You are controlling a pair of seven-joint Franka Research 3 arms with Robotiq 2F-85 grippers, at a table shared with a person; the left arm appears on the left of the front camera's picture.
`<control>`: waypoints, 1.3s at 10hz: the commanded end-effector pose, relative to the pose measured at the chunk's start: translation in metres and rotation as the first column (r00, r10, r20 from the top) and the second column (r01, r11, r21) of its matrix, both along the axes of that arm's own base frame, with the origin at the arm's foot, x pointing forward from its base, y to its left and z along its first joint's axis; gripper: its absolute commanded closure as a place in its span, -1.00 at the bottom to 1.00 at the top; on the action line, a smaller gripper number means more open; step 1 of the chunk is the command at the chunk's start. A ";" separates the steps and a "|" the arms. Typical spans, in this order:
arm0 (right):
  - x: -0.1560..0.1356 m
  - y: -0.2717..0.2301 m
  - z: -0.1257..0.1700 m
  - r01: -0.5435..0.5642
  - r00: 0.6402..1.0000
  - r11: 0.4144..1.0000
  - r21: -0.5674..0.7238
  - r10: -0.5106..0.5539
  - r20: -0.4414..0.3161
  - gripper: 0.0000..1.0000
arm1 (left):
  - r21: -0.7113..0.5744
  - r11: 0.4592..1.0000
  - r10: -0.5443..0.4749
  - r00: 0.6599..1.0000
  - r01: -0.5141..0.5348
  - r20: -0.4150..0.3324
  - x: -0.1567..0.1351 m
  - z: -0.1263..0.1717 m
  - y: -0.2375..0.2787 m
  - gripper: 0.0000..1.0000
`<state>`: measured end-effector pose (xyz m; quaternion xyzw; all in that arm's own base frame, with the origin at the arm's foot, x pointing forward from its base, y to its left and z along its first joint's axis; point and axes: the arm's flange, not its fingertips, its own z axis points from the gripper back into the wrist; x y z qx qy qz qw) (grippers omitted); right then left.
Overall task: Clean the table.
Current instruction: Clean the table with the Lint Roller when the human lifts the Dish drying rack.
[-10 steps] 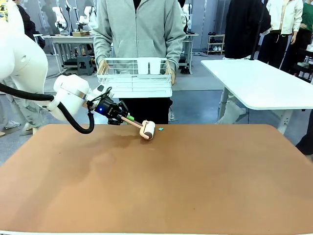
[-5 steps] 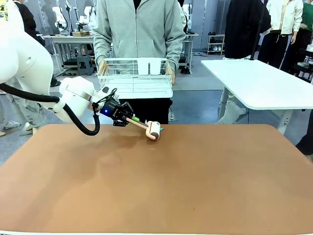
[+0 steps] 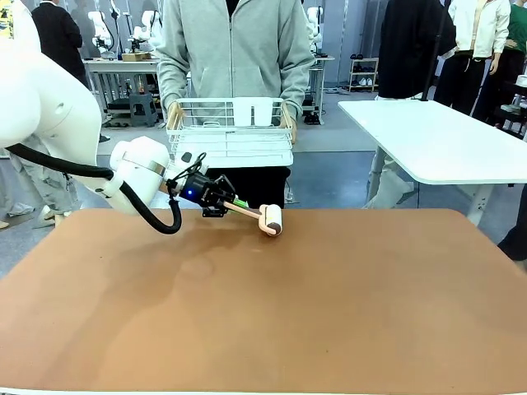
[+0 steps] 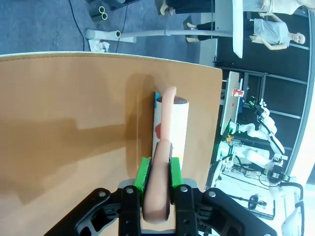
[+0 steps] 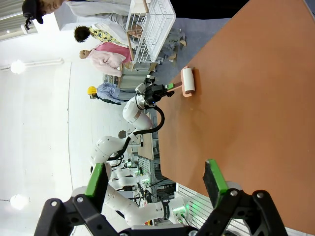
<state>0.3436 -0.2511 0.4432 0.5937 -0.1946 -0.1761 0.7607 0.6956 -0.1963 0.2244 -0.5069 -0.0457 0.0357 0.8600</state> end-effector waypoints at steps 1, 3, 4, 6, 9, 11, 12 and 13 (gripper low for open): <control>-0.003 0.002 0.002 0.000 1.000 1.000 0.008 0.000 0.016 -1.00 | 0.093 0.994 -0.062 0.998 0.063 -0.022 -0.018 -0.039 -0.014 0.71; -0.003 0.002 0.002 0.000 1.000 1.000 0.008 0.000 0.016 -1.00 | 0.087 0.993 -0.075 0.997 0.074 0.002 -0.019 -0.035 -0.022 0.71; -0.003 0.002 0.002 0.000 1.000 1.000 0.008 0.000 0.016 -1.00 | 0.084 0.993 -0.088 0.996 0.087 0.013 -0.021 -0.032 -0.024 0.71; -0.003 0.002 0.002 0.000 1.000 1.000 0.008 0.000 0.016 -1.00 | 0.074 0.992 -0.102 0.995 0.100 0.024 -0.023 -0.029 -0.026 0.97; -0.003 0.002 0.002 0.000 1.000 1.000 0.008 0.000 0.016 -1.00 | 0.042 0.992 -0.119 0.990 0.116 0.079 -0.029 -0.005 -0.022 1.00; -0.003 0.002 0.002 0.000 1.000 1.000 0.008 0.000 0.016 -1.00 | 0.025 0.987 -0.158 0.982 0.156 0.102 -0.040 0.028 -0.012 0.96; -0.003 0.002 0.002 0.000 1.000 1.000 0.008 0.000 0.016 -1.00 | 0.014 0.982 -0.187 0.979 0.187 0.076 -0.047 0.045 -0.005 0.96; -0.003 0.002 0.002 0.000 1.000 1.000 0.008 0.000 0.016 -1.00 | 0.005 0.983 -0.185 0.979 0.185 0.089 -0.055 0.063 0.006 0.96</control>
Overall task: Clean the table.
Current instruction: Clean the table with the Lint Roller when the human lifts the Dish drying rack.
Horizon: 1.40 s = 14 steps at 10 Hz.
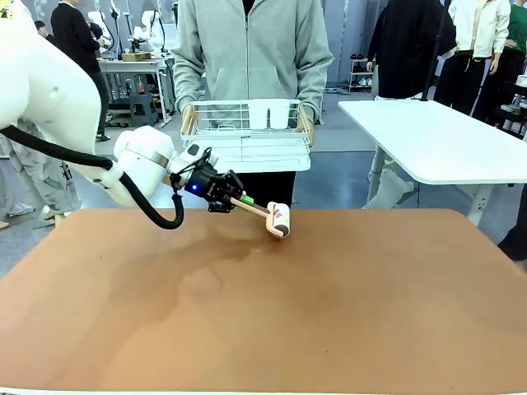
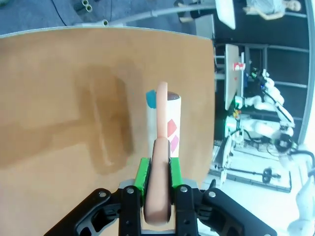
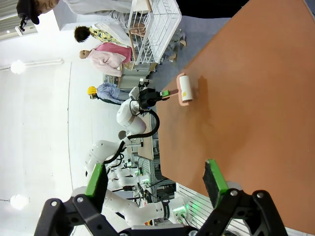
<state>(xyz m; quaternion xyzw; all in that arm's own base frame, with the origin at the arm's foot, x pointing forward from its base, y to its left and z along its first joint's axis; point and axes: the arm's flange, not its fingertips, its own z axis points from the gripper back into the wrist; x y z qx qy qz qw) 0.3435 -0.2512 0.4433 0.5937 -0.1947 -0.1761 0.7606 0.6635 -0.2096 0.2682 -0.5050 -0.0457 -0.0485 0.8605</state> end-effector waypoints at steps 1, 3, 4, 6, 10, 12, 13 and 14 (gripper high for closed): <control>-0.003 0.002 0.002 0.000 1.000 1.000 0.008 0.000 0.016 -1.00 | -0.002 0.997 -0.076 0.997 0.076 -0.016 -0.033 0.036 0.028 0.96; -0.003 0.002 0.002 0.000 1.000 1.000 0.008 0.000 0.016 -1.00 | 0.037 0.996 -0.082 0.997 0.082 -0.004 -0.052 0.067 0.050 0.96; -0.003 0.002 0.002 0.000 1.000 1.000 0.008 0.000 0.016 -1.00 | 0.070 0.996 -0.063 0.998 0.062 0.011 -0.063 0.080 0.060 0.96; -0.003 0.002 0.002 0.000 1.000 1.000 0.008 0.000 0.016 -1.00 | 0.149 0.989 -0.003 1.000 0.000 0.020 -0.084 0.106 0.081 0.96; -0.003 0.002 0.002 0.000 1.000 1.000 0.008 0.000 0.016 -1.00 | 0.351 0.923 0.142 0.987 -0.158 0.071 -0.128 0.148 0.138 0.96; -0.003 0.002 0.002 0.000 1.000 1.000 0.008 0.000 0.016 -1.00 | 0.433 0.880 0.173 0.981 -0.194 0.090 -0.148 0.161 0.168 0.96; -0.003 0.002 0.002 0.000 1.000 1.000 0.008 0.000 0.016 -1.00 | 0.506 0.836 0.177 0.977 -0.212 0.116 -0.154 0.160 0.179 0.96; -0.003 0.002 0.002 0.000 1.000 1.000 0.008 0.000 0.016 -1.00 | 0.606 0.756 0.181 0.969 -0.247 0.168 -0.162 0.157 0.191 0.96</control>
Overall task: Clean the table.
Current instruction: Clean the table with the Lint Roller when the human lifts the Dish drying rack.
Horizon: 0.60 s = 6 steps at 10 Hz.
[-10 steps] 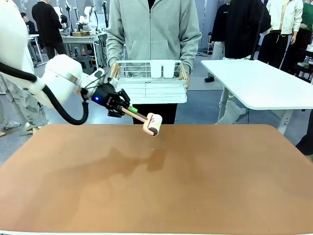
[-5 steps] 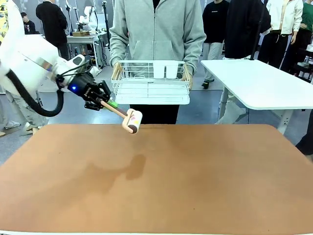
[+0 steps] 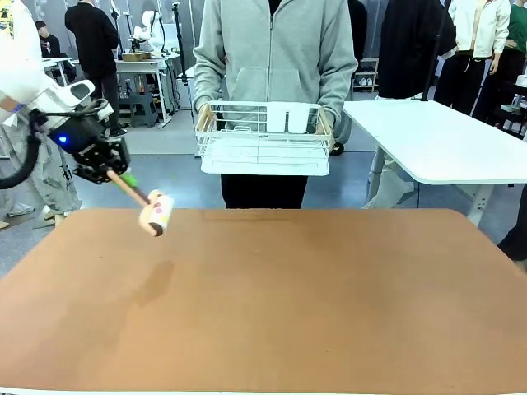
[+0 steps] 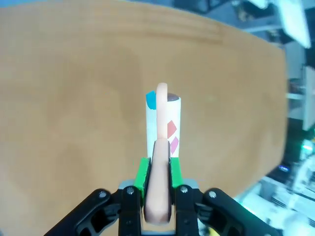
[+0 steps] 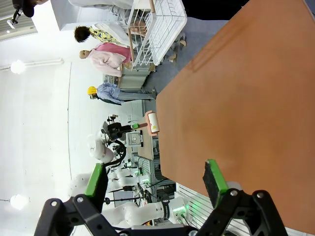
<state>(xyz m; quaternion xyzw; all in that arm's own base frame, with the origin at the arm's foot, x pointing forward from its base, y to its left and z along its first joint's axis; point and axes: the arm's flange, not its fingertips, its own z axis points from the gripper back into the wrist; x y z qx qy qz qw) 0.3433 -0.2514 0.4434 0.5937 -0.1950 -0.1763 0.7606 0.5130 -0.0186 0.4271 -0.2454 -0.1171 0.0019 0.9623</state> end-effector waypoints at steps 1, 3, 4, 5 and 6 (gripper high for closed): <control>-0.003 0.002 0.002 -0.001 1.000 1.000 0.008 0.001 0.016 -1.00 | 0.201 0.977 0.067 0.997 -0.075 0.044 -0.018 -0.003 0.008 0.96; -0.003 0.002 0.002 -0.001 1.000 1.000 0.008 0.001 0.016 -1.00 | 0.252 0.961 0.101 0.994 -0.111 0.051 -0.027 0.000 0.019 0.96; -0.003 0.002 0.002 -0.001 1.000 1.000 0.008 0.001 0.016 -1.00 | 0.257 0.957 0.127 0.991 -0.133 0.042 -0.026 0.002 0.022 0.96; -0.003 0.002 0.002 -0.001 1.000 1.000 0.008 0.001 0.016 -1.00 | 0.256 0.956 0.138 0.990 -0.144 0.038 -0.024 0.002 0.022 0.96; -0.003 0.002 0.002 -0.001 1.000 1.000 0.008 0.001 0.016 -1.00 | 0.249 0.958 0.143 0.989 -0.145 0.028 -0.022 0.002 0.022 0.96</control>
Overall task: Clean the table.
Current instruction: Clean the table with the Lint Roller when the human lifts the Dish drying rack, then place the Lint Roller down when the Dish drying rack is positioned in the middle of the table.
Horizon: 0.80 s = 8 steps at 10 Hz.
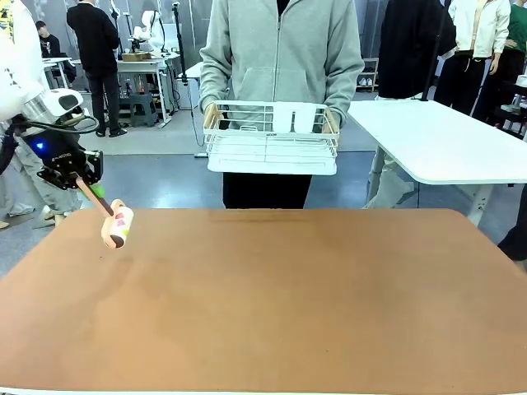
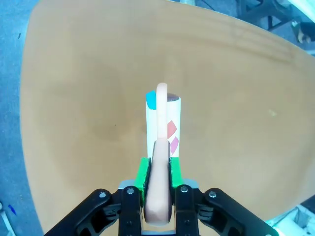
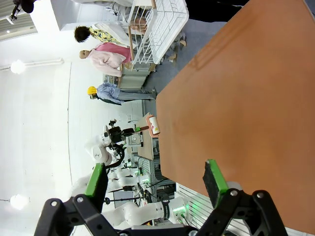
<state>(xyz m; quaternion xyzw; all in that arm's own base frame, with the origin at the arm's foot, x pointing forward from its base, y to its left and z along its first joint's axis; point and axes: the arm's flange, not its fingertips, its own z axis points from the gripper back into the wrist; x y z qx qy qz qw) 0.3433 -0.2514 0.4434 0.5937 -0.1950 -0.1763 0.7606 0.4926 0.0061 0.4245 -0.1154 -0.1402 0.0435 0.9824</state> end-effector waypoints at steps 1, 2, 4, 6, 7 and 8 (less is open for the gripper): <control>-0.003 0.002 0.002 -0.001 1.000 1.000 0.008 0.001 0.016 -1.00 | 0.005 1.000 -0.018 1.000 0.018 0.004 0.000 0.000 0.001 0.96; -0.003 0.002 0.002 -0.001 1.000 1.000 0.008 0.001 0.016 -1.00 | 0.005 1.000 -0.018 1.000 0.018 0.004 0.000 0.000 0.001 0.96; -0.003 0.002 0.002 -0.001 1.000 1.000 0.008 0.001 0.016 -1.00 | 0.005 1.000 -0.018 1.000 0.018 0.004 0.000 0.000 0.001 0.96; -0.003 0.002 0.002 -0.001 1.000 1.000 0.008 0.001 0.016 -1.00 | 0.005 1.000 -0.018 1.000 0.018 0.004 0.000 0.000 0.001 0.96; -0.003 0.002 0.002 -0.001 1.000 1.000 0.008 0.001 0.016 -1.00 | 0.005 1.000 -0.018 1.000 0.018 0.004 0.000 0.000 0.001 0.96; -0.003 0.002 0.002 -0.001 1.000 1.000 0.008 0.001 0.016 -1.00 | 0.005 1.000 -0.018 1.000 0.018 0.004 0.000 0.000 0.001 0.96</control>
